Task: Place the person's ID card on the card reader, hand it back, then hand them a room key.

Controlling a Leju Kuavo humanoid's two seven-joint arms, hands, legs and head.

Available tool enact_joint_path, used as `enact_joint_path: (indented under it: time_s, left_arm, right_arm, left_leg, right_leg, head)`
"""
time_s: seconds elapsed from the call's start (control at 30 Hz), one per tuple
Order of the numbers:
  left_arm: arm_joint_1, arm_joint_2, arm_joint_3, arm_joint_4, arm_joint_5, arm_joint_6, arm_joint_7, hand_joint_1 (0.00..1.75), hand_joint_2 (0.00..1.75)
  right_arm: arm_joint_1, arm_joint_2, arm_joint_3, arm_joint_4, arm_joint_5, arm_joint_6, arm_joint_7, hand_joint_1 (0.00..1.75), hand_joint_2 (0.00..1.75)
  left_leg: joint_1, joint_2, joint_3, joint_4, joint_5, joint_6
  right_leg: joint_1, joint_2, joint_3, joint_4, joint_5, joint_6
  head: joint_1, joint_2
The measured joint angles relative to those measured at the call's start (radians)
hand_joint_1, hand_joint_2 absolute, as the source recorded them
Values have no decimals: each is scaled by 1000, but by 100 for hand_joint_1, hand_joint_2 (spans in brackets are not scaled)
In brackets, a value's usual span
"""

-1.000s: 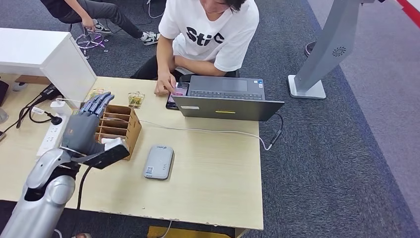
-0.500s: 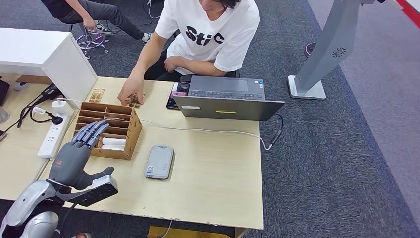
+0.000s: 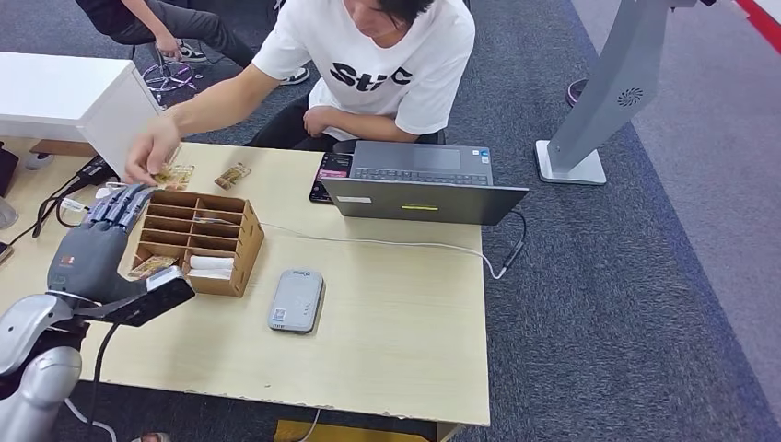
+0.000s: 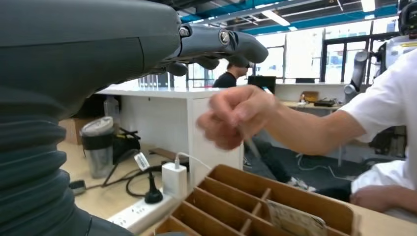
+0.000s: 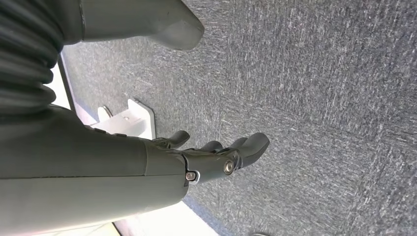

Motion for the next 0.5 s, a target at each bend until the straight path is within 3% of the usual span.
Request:
enact_joint_path:
  time_s: [0.17, 0.5]
  left_arm:
    - [-56, -27, 2, 91, -24, 4, -2, 0, 175]
    - [-79, -57, 2, 146, -43, 8, -2, 0, 175]
  right_arm:
    - [-1, 0, 2, 0, 5, 1, 1, 0, 175]
    - [-2, 0, 6, 0, 9, 1, 3, 0, 175]
  left_leg:
    - [0, 0, 0, 0, 0, 0]
    - [0, 0, 0, 0, 0, 0]
  right_leg:
    - [0, 1, 0, 0, 0, 0]
    - [0, 1, 0, 0, 0, 0]
  head:
    - [0, 0]
    - [0, 0]
